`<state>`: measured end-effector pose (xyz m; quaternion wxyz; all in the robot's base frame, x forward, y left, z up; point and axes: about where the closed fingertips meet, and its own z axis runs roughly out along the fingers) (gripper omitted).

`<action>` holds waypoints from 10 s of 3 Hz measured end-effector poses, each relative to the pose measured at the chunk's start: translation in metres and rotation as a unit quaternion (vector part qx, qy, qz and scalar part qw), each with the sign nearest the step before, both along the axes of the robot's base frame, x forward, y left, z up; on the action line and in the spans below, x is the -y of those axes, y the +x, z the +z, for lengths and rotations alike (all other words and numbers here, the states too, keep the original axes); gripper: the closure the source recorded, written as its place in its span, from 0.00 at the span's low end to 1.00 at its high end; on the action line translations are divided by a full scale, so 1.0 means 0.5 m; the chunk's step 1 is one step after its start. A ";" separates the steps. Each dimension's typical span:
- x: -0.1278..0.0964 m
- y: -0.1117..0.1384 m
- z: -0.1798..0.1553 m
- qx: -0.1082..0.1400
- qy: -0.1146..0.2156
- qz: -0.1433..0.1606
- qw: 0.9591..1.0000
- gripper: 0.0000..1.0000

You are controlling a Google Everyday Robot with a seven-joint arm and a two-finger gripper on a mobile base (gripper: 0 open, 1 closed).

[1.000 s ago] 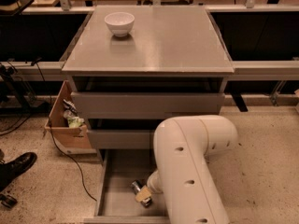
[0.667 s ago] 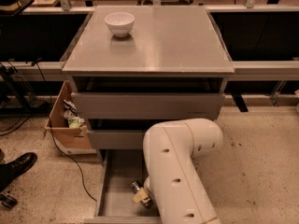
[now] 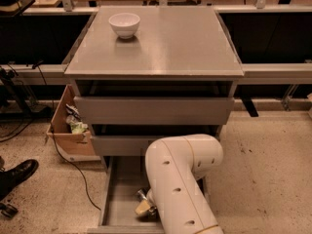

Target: Pick redbull can from bottom drawer and place on counter

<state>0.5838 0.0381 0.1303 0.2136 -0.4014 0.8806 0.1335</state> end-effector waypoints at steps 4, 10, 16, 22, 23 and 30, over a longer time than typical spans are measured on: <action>-0.010 -0.003 0.064 0.044 0.019 0.016 0.999 0.92; 0.082 -0.181 0.427 0.051 0.032 0.130 0.990 1.00; 0.028 -0.172 0.805 0.187 -0.025 0.235 0.954 1.00; 0.261 -0.011 1.097 0.299 0.007 0.169 0.939 1.00; 0.246 0.032 1.227 0.333 0.017 0.153 0.930 1.00; 0.297 0.402 1.511 0.382 -0.095 0.133 0.910 0.78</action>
Offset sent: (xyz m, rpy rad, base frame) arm -0.0008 0.0027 -0.0166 0.0327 0.0053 -0.0106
